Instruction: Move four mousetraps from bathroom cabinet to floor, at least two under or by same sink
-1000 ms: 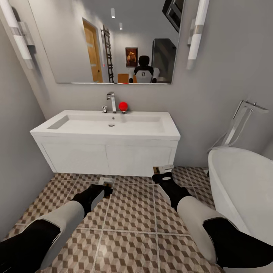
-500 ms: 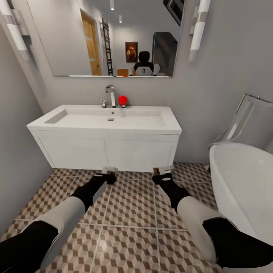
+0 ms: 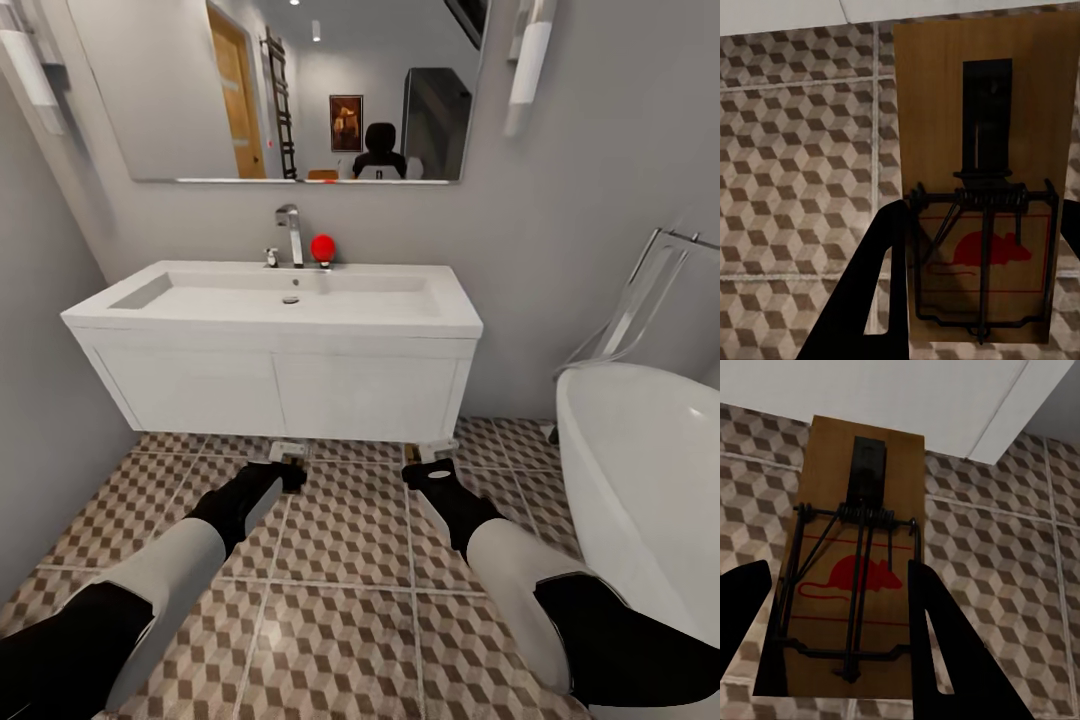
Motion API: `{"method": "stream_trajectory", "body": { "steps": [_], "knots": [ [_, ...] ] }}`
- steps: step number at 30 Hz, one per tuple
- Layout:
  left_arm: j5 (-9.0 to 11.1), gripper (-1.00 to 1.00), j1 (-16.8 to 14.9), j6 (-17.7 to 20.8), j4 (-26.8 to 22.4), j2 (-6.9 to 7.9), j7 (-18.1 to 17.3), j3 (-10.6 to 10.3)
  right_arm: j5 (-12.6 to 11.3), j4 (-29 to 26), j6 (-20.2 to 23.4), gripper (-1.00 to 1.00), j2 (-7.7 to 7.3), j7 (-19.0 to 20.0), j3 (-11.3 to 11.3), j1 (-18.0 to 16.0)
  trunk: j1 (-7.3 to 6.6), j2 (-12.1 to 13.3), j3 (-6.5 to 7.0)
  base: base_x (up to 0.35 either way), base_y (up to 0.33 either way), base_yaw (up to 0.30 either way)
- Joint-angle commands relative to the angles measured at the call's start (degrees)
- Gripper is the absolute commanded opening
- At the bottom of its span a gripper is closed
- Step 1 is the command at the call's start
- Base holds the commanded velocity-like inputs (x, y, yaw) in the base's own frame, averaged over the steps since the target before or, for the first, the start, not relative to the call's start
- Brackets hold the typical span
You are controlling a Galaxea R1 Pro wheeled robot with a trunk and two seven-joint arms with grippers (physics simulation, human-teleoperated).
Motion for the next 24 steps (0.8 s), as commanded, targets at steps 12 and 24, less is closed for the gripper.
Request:
{"method": "stream_trajectory", "body": {
  "steps": [12,24],
  "knots": [
    [0.5,-1.0,0.0,0.2,0.3,-0.06,0.6,-0.5,0.5,-0.1,0.6,-1.0,0.0,-0.2,0.3,0.0,2.63,-4.9,-3.33,0.0,0.0,0.0],
    [0.5,-1.0,0.0,0.1,0.3,-0.15,0.6,-0.6,0.5,-0.1,0.6,-1.0,0.0,-0.1,0.3,0.0,5.27,-9.7,-6.6,0.0,0.0,0.0]
  ]
}}
